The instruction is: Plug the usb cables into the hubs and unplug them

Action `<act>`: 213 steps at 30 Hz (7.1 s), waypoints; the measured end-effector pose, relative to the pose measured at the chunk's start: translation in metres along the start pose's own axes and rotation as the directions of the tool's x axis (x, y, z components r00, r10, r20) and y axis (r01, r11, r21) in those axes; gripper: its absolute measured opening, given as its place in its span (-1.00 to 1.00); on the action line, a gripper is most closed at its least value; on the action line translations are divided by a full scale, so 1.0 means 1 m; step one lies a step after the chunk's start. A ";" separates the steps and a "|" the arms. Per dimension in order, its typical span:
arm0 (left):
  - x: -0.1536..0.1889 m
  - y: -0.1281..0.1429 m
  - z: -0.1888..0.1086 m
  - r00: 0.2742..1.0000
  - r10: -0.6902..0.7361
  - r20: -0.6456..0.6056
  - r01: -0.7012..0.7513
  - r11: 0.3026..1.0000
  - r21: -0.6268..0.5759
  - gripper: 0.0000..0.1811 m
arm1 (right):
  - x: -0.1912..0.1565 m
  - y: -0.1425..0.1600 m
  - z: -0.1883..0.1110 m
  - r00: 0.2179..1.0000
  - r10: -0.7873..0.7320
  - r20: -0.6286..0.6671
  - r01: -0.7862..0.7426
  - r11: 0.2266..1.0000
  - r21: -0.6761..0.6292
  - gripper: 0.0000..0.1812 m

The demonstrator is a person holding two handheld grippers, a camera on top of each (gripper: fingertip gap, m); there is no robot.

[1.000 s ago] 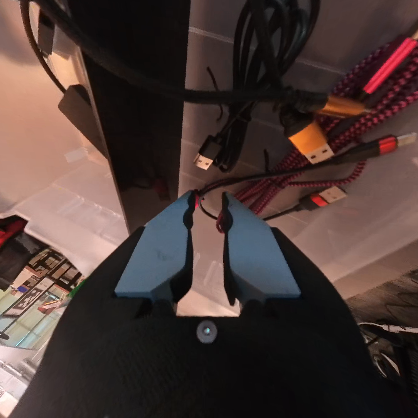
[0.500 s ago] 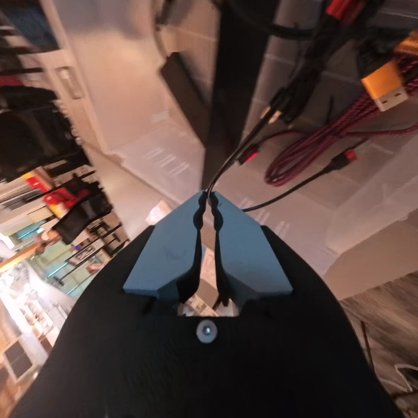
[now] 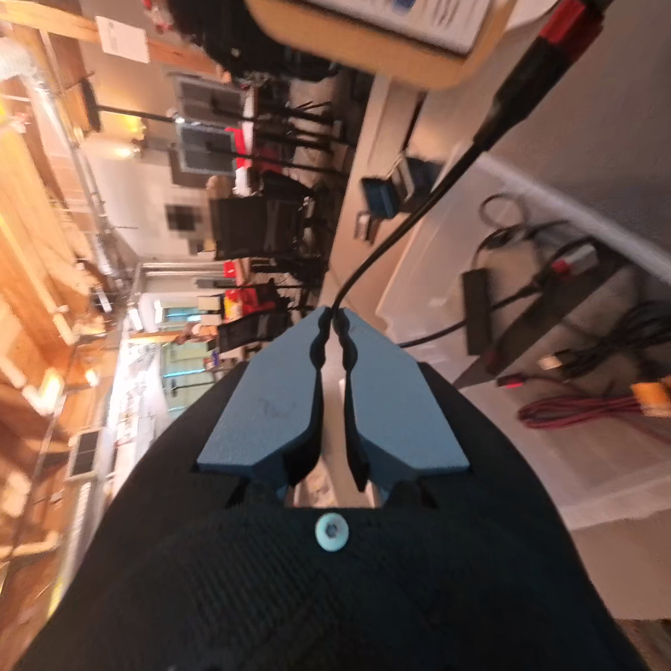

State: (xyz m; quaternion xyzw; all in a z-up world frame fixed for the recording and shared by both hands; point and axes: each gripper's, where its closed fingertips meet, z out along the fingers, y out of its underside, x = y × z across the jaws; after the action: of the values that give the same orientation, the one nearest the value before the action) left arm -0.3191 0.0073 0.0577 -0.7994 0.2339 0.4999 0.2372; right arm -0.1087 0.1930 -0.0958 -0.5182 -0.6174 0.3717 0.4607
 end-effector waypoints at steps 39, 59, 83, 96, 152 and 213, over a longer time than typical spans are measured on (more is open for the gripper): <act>0.137 -0.017 0.090 0.855 -0.428 -0.294 0.357 0.896 -0.266 -0.52 | -0.093 0.073 0.017 0.909 -0.038 0.414 0.198 0.916 -0.350 -0.44; 0.305 -0.116 -0.008 0.577 -0.275 -0.769 0.384 0.922 -0.042 -1.00 | -0.044 0.070 0.021 0.978 -0.023 0.209 0.102 0.921 -0.375 -0.69; 0.261 -0.184 0.070 0.952 0.080 -0.296 0.094 0.843 0.530 -0.54 | -0.023 0.026 -0.001 0.755 0.514 0.407 -0.475 0.857 -0.200 -1.00; 0.247 -0.152 0.099 0.867 -0.256 -0.427 0.398 0.871 0.286 -0.65 | -0.049 0.075 0.022 0.975 0.150 0.165 -0.065 0.901 -0.429 -0.38; 0.206 -0.173 0.058 0.956 -0.146 -0.256 0.278 0.735 0.618 -0.84 | -0.077 0.047 0.017 0.961 -0.021 0.277 0.101 0.956 -0.277 -0.81; 0.189 -0.178 0.027 0.986 -0.133 -0.105 0.164 0.602 0.781 -0.84 | -0.114 0.040 0.011 0.899 0.087 0.429 0.029 0.966 -0.258 -0.58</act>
State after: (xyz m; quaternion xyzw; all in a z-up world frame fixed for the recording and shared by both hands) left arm -0.1549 0.1360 -0.0991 -0.6398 0.3661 0.3110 0.5999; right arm -0.1030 0.0888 -0.1571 -0.4861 -0.7400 0.4020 0.2334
